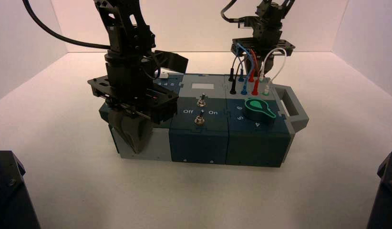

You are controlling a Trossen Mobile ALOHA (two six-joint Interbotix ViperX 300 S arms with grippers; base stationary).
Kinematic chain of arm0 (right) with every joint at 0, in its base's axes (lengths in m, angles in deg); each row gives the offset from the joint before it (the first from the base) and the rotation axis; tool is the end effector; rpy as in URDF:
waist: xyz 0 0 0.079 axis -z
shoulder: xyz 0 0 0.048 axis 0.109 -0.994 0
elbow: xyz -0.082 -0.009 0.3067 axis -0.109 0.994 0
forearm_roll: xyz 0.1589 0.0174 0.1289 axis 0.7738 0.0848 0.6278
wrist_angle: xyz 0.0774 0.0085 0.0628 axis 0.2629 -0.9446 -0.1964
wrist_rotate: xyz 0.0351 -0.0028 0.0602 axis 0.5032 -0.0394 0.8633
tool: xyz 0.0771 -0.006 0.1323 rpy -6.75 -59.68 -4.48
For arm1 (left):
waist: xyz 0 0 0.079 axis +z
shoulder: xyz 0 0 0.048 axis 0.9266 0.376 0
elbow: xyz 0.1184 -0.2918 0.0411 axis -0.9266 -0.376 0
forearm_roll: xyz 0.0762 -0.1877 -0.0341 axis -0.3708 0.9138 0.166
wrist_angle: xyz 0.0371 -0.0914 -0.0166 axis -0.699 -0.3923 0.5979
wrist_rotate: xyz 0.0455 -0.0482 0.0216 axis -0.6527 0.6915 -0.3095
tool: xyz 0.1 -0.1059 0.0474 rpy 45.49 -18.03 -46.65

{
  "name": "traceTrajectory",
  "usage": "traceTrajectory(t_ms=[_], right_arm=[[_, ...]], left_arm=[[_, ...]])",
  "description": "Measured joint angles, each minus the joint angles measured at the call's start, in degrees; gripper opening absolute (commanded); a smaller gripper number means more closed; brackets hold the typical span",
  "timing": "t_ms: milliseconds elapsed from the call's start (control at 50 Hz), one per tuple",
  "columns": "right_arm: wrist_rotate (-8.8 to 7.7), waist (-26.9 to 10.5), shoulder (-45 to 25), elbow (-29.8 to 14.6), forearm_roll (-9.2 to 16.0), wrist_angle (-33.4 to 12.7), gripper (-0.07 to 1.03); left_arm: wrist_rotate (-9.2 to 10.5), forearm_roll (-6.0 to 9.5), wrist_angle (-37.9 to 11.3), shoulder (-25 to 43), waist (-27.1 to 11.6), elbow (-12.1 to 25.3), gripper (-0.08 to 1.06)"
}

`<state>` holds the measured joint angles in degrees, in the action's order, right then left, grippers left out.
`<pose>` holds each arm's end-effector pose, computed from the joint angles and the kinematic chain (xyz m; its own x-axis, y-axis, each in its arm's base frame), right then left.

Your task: Rotate the box clockwise.

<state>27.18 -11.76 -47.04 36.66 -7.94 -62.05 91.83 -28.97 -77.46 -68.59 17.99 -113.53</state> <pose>0.3801 0.1412 -0.0403 0.0628 0.0993 -0.9931 -0.2709 0.9594 0.0788 0.1294 -0.1879 -0.0336 -0.1535 0.0291 -0.9877 0.5833 0.8095 -0.0668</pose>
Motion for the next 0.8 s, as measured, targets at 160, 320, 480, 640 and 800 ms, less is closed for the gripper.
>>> traceTrajectory(t_ms=[160, 320, 480, 640, 800], right_arm=[[0.09, 0.1, 0.7, 1.1, 0.0, 0.0, -0.02], [0.09, 0.2, 2.1, 3.4, 0.3, 0.0, -0.02], [0.09, 0.1, 3.8, 6.0, 1.1, 0.0, -0.02], [0.09, -0.9, 5.6, 7.6, 1.7, 0.0, -0.02], [0.44, -2.5, 7.4, 8.3, 1.8, 0.0, -0.02]], left_arm=[[0.0, -1.41, 0.5, 0.0, 2.2, 0.0, -0.03], [0.0, -3.16, 0.9, 0.4, 4.8, 1.0, -0.03], [0.09, -5.54, 1.1, 1.1, 7.9, 3.2, -0.03], [-1.14, -6.77, 1.1, 2.5, 10.2, 5.6, -0.03], [-2.55, -7.21, 1.1, 4.4, 12.3, 8.3, -0.03]])
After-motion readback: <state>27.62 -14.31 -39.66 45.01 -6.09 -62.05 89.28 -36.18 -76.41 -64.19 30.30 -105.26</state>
